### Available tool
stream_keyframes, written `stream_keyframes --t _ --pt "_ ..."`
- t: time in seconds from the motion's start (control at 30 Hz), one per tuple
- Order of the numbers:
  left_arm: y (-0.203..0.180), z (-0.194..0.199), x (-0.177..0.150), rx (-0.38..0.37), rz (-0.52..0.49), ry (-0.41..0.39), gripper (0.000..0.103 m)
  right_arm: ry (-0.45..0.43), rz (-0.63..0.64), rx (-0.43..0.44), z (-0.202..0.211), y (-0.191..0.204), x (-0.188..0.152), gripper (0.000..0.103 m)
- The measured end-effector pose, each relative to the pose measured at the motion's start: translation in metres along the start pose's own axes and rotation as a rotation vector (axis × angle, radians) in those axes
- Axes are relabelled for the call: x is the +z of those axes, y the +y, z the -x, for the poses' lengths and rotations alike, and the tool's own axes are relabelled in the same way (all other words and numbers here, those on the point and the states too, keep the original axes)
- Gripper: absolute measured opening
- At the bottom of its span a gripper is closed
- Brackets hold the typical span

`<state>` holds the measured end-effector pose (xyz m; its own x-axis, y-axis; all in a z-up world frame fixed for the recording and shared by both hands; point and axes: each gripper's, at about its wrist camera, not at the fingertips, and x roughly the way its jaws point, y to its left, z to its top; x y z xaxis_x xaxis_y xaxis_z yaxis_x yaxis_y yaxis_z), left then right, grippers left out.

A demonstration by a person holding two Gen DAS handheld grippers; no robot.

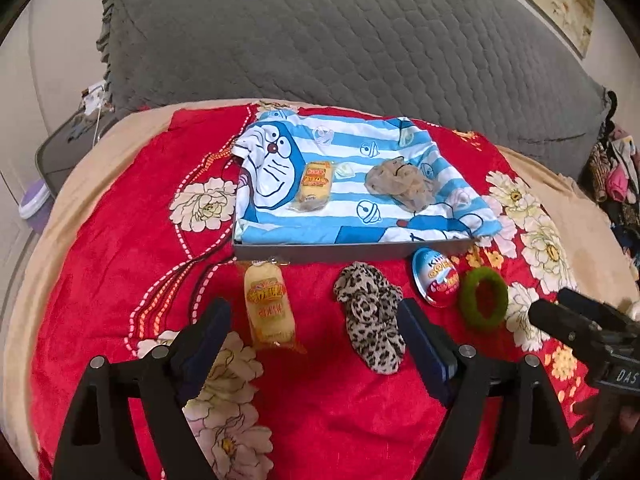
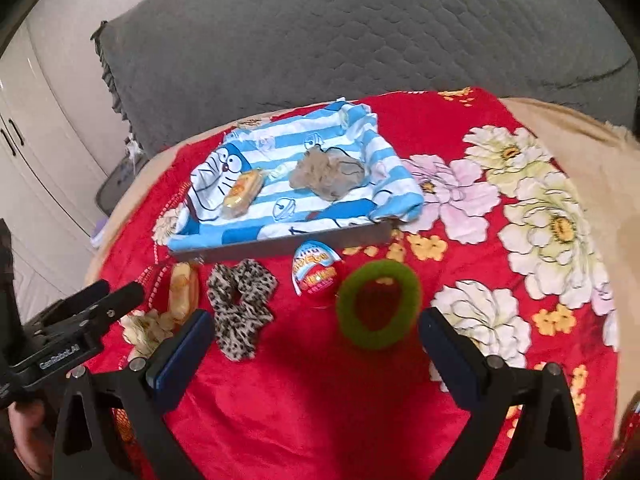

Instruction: Organize objects

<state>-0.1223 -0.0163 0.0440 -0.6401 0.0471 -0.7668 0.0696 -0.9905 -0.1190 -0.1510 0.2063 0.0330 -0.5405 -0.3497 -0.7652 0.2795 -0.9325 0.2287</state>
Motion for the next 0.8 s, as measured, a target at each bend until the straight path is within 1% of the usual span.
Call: stream_keyframes --t 0.1,0.2,0.33,0.43,0.57,0.7,0.73,0.8 --pt "-0.001 0.01 -0.004 0.0 0.017 -0.002 0.086 -0.01 0.006 0.003 0.007 0.003 -0.003 0.103" --pt "-0.004 0.018 -0.01 0.001 0.008 -0.005 0.086 -0.002 0.001 0.004 0.011 0.004 -0.006 0.103" --pt "-0.006 0.027 -0.021 0.011 0.004 -0.005 0.086 -0.012 -0.033 0.061 0.02 0.005 -0.014 0.103" --pt "-0.006 0.035 -0.027 0.021 0.003 -0.012 0.086 -0.042 -0.054 0.091 0.03 0.007 -0.018 0.103" --pt "-0.003 0.046 -0.033 0.033 0.013 -0.037 0.086 -0.027 -0.008 0.045 0.035 0.014 -0.022 0.103" --pt "-0.001 0.052 -0.037 0.047 0.019 -0.03 0.086 0.01 -0.034 0.016 0.033 0.012 -0.029 0.103" --pt "-0.001 0.054 -0.038 0.049 0.015 -0.034 0.086 0.026 -0.047 0.015 0.032 0.01 -0.03 0.103" --pt "0.0 0.057 -0.041 0.059 0.012 -0.043 0.086 0.022 -0.064 0.035 0.033 0.007 -0.033 0.103"
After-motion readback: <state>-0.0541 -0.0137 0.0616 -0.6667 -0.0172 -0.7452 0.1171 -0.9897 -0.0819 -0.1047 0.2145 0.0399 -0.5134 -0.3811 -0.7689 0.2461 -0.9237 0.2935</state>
